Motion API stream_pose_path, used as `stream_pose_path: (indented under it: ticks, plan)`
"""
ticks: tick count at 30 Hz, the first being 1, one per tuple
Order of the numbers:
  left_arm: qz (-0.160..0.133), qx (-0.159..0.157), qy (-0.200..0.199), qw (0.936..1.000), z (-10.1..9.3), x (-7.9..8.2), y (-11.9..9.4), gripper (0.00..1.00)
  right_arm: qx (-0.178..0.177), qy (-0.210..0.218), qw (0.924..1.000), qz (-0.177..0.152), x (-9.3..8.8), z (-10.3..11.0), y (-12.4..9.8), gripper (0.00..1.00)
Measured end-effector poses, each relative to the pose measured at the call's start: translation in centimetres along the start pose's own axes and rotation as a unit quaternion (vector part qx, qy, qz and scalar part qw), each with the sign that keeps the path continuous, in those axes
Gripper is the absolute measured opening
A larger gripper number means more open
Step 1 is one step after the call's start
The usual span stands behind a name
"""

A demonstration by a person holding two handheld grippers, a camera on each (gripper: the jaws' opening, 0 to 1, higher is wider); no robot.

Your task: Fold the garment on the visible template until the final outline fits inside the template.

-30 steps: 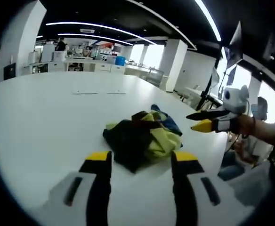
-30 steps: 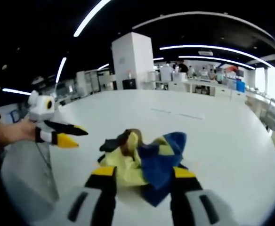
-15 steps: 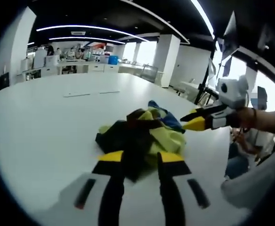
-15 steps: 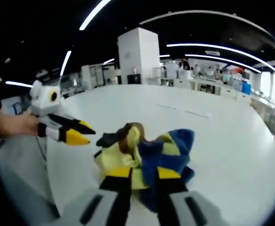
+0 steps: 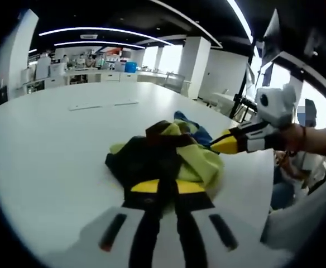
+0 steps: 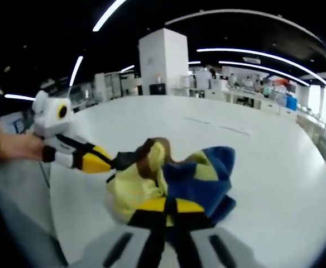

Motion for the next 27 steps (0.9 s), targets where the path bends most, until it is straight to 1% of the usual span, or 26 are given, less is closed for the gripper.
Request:
stream_pose_path:
  ticks: [2,6,8,11,12,14,17,19,22,24,25,26,27]
  plan:
    - [0.004,0.002,-0.002,1.0,-0.1,-0.1,0.0,0.02,-0.001,0.003,1.0,-0.001,0.0,0.0,0.0,0.0]
    - [0.002,0.008,0.004,1.0,0.0,0.0,-0.1,0.0,-0.006,0.001,1.0,-0.003,0.1,0.0,-0.2,0.0]
    - [-0.007,0.008,0.002,0.9999,0.1,0.3,-0.3,0.0,-0.009,0.004,0.9999,-0.011,0.3,0.0,-0.2,0.0]
    - [-0.018,0.004,-0.012,0.9998,0.0,0.9,-0.7,0.0,-0.014,-0.002,0.9998,-0.015,0.5,0.1,-0.5,0.0]
    - [-0.018,0.005,-0.011,0.9998,0.0,1.0,-0.7,0.0,-0.015,-0.004,0.9998,-0.015,0.6,0.1,-0.6,0.0]
    - [-0.029,0.01,-0.007,0.9995,0.4,1.4,-0.9,0.0,-0.02,-0.01,0.9996,-0.015,1.0,0.0,-1.0,0.0]
    - [-0.041,0.013,-0.013,0.999,0.7,2.4,-1.2,0.0,-0.026,-0.015,0.9994,-0.016,1.6,-0.3,-1.4,0.0]
    - [-0.044,0.017,-0.009,0.9988,1.0,2.9,-1.4,0.0,-0.031,-0.021,0.9992,-0.014,1.9,-0.5,-1.7,0.0]
    - [-0.053,0.02,-0.007,0.9984,1.1,3.8,-1.6,0.0,-0.045,-0.033,0.9984,-0.01,2.5,-0.8,-2.4,0.0]
    - [-0.064,0.024,-0.008,0.9976,1.4,4.6,-2.0,0.0,-0.055,-0.043,0.9975,-0.009,2.9,-1.1,-2.8,0.0]
    - [-0.069,0.031,-0.012,0.997,1.6,5.0,-2.2,0.0,-0.067,-0.056,0.9962,-0.004,3.1,-1.3,-3.0,0.0]
    - [-0.085,0.045,-0.002,0.9953,2.1,5.8,-2.6,0.0,-0.08,-0.07,0.9943,0.006,3.4,-1.7,-3.4,0.0]
    - [-0.094,0.055,0.01,0.994,2.5,6.3,-2.9,0.0,-0.082,-0.074,0.9938,0.005,3.8,-1.8,-3.6,0.0]
Point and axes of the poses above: the point that each gripper's makers call its tool centre point, and the gripper's own axes: y roughly forward along the fingers, z roughly to its left, x roughly out of its top, the point moved 7 cm from there along -y, roughly backward along the fingers, and after that the axes turned 13 degrees about x, right-handed, at the moved point
